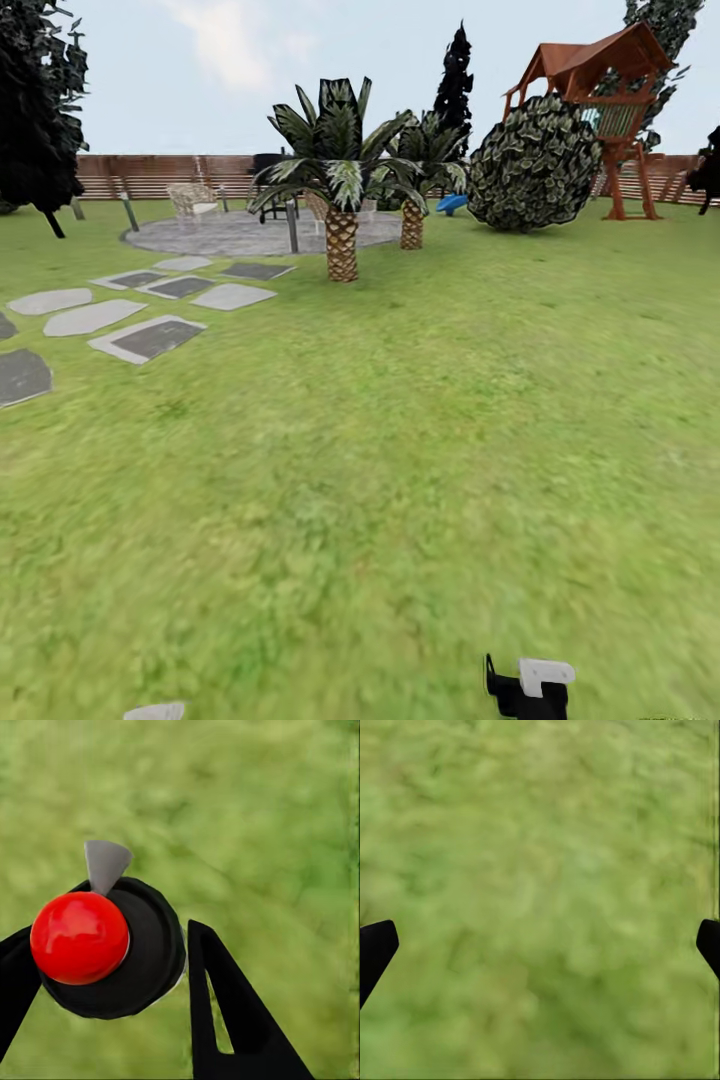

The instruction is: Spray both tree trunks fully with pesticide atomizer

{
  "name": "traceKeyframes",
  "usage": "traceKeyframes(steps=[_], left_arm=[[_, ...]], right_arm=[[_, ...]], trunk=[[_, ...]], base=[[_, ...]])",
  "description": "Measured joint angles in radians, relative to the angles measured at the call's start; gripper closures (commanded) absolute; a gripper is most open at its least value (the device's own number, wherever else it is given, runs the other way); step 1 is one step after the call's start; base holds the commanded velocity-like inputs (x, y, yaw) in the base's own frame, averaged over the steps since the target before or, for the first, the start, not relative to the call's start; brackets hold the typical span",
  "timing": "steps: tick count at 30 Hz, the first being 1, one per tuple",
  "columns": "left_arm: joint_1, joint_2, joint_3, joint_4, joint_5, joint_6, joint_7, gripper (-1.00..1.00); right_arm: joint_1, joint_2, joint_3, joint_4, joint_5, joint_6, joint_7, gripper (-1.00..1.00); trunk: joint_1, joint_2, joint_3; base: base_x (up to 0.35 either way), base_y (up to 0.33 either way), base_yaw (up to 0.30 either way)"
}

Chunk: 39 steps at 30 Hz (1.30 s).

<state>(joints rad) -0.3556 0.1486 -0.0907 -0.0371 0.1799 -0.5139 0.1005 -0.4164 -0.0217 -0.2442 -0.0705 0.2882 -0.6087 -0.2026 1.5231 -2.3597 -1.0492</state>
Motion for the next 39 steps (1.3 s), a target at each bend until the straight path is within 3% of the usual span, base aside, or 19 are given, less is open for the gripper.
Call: traceKeyframes(steps=[29,39], left_arm=[[0.000,0.000,0.000,0.000,0.000,0.000,0.000,1.00],[0.000,0.000,-0.001,-0.001,0.002,0.000,-0.001,1.00]], right_arm=[[0.000,0.001,0.000,0.000,0.000,0.000,0.000,-1.00],[0.000,0.001,0.000,0.000,0.000,0.000,0.000,-1.00]], trunk=[[0.000,0.000,0.000],[0.000,0.000,0.000]], base=[[0.234,-0.184,-0.300],[0.037,-0.011,-0.300]])
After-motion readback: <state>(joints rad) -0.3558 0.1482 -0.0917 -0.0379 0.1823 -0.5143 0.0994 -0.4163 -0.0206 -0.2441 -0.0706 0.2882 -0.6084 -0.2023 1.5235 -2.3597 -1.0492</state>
